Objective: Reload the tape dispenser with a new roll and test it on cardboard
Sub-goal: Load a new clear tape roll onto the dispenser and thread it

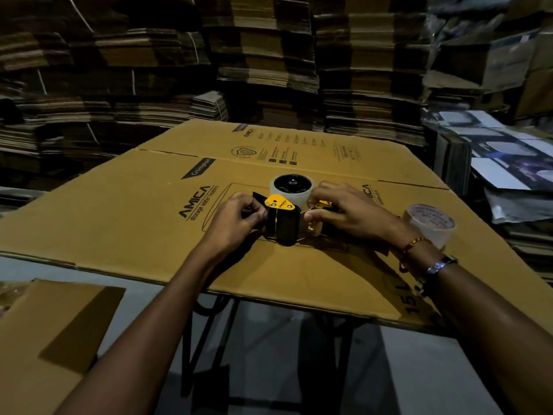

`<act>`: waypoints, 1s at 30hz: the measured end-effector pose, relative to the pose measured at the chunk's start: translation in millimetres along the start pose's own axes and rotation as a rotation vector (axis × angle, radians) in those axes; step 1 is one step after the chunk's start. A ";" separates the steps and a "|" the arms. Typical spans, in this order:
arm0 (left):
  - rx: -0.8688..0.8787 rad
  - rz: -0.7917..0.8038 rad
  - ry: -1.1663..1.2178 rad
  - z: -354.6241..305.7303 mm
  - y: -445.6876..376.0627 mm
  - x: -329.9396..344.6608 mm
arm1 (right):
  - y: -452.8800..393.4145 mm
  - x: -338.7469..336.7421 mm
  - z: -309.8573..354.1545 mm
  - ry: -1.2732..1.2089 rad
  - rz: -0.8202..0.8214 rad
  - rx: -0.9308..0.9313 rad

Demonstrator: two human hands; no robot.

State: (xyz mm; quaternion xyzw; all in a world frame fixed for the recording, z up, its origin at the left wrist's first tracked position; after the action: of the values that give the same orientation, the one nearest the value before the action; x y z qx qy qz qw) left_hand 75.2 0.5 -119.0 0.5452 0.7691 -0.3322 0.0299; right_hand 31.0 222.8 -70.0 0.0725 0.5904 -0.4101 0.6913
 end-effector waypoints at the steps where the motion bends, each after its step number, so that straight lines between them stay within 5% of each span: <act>1: -0.001 -0.002 0.008 0.2 -0.2 0.1 | -0.4 1.0 1.5 0.005 -0.018 -0.004; 7: -0.093 -0.002 0.088 4.9 -3.3 -5.7 | 3.5 3.5 -3.8 0.018 -0.029 0.033; 20: -0.413 0.542 0.358 20.3 -42.6 -24.5 | 0.6 1.0 -3.4 0.058 0.104 0.035; 30: -0.556 0.235 0.700 35.4 -33.9 -34.2 | 13.6 -10.1 -4.1 -0.093 0.183 0.419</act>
State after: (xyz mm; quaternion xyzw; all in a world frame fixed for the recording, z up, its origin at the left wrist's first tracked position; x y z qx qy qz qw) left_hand 48.7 -53.1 -116.4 0.6794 0.7258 0.0961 -0.0490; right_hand 37.1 239.0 -67.6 0.2490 0.4509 -0.4622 0.7219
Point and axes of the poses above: each hand's wrist, its own y-axis away from the middle knuckle, its own x-axis out of the palm, z = x × y, the point moved 4 cm from there along -y, towards the middle knuckle, and after that the axes turned 9 degrees about -z, right-handed, at the moved point
